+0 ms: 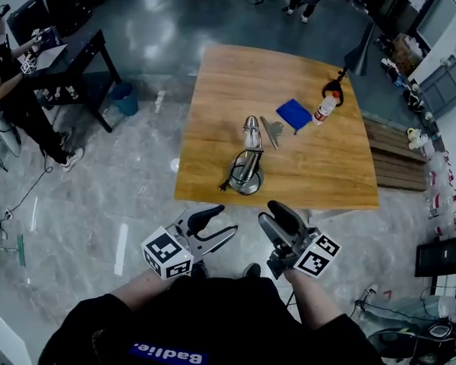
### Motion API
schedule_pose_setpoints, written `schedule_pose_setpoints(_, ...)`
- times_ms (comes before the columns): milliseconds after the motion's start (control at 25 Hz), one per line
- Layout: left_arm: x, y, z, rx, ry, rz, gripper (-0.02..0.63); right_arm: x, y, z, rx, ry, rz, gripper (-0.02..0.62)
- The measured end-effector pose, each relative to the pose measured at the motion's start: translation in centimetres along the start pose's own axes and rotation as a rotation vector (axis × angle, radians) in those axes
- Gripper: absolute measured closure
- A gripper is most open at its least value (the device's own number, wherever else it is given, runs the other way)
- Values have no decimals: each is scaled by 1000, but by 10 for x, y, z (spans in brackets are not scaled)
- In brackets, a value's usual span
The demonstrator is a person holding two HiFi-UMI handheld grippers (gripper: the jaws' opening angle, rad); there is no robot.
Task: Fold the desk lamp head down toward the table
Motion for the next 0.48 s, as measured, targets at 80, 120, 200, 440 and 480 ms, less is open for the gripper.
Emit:
schedule_pose_setpoints(80,6,9,-15,4,-1,-21,370,11,2,21,61,29,-11,385)
schedule_pose_setpoints(120,7,12,-22,5,5,-30,376,16,2,29,89,43,-10,401)
schedule_pose_setpoints(200,8,16,-35,14,27,-43,388,29,3,41,139,69,0,445)
schedule_pose_setpoints(440,-14,19,-71,-35,16,-40,478,60,21,64,292,135,2,533)
schedule_pose_setpoints(480,-18,20,-76,-45,20,-52,501,65,23,66,321,138,1,542)
Point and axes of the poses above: the fingertips, and each gripper's own axes: x backward along the fingers, z to its left, y out of its top, the point moved 2 cm from there along x, backward along the fingers, and after that the axes turned 5 degrees about -z, right-handed, at the moved point
